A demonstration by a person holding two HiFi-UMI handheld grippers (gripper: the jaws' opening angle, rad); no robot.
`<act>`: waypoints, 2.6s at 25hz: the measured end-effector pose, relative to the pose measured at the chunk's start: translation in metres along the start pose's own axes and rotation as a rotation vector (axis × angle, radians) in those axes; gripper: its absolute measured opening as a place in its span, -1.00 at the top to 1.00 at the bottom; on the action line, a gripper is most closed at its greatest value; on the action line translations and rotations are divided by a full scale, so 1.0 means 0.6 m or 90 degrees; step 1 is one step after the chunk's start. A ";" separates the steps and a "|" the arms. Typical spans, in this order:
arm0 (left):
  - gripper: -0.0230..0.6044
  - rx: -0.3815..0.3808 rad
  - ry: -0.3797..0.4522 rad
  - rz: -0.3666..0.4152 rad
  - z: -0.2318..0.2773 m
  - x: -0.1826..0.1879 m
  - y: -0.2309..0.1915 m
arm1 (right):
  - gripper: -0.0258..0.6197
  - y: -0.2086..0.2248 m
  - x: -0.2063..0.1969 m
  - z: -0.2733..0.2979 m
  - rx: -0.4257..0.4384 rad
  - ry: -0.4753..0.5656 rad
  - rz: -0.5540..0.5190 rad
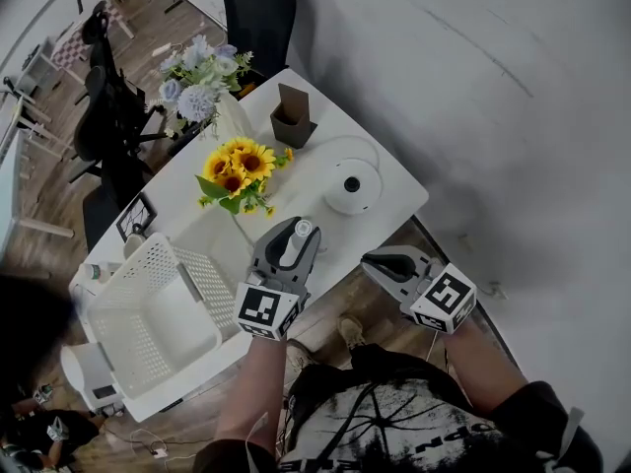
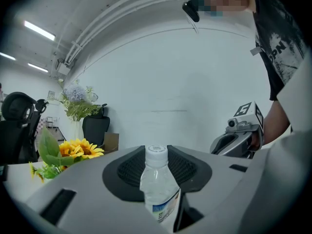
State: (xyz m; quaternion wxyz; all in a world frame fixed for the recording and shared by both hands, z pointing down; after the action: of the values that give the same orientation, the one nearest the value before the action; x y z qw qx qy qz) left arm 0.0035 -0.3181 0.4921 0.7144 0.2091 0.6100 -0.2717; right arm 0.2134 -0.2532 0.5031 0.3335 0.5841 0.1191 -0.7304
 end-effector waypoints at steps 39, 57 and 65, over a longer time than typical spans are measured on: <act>0.54 0.041 -0.011 -0.043 -0.105 0.032 0.064 | 0.83 -0.056 0.071 0.012 0.052 0.038 -0.076; 0.89 0.082 -0.012 -0.080 -0.174 0.032 0.067 | 0.83 -0.071 0.091 0.042 0.092 0.039 -0.107; 0.89 0.090 -0.015 -0.088 -0.188 0.024 0.058 | 0.83 -0.072 0.092 0.055 0.100 0.040 -0.110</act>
State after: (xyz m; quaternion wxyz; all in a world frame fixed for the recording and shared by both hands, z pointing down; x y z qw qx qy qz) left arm -0.0580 -0.2226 0.4578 0.6844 0.2132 0.5938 -0.3654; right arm 0.1556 -0.2585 0.4515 0.2188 0.6186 0.1215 -0.7448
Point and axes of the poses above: the fingertips, and each gripper's own axes: z forward along the fingers, y to its right, x out of its top, the point moved 9 cm from there along -z, backward along the fingers, and after that the axes turned 2 degrees about -x, right-handed, at the moved point
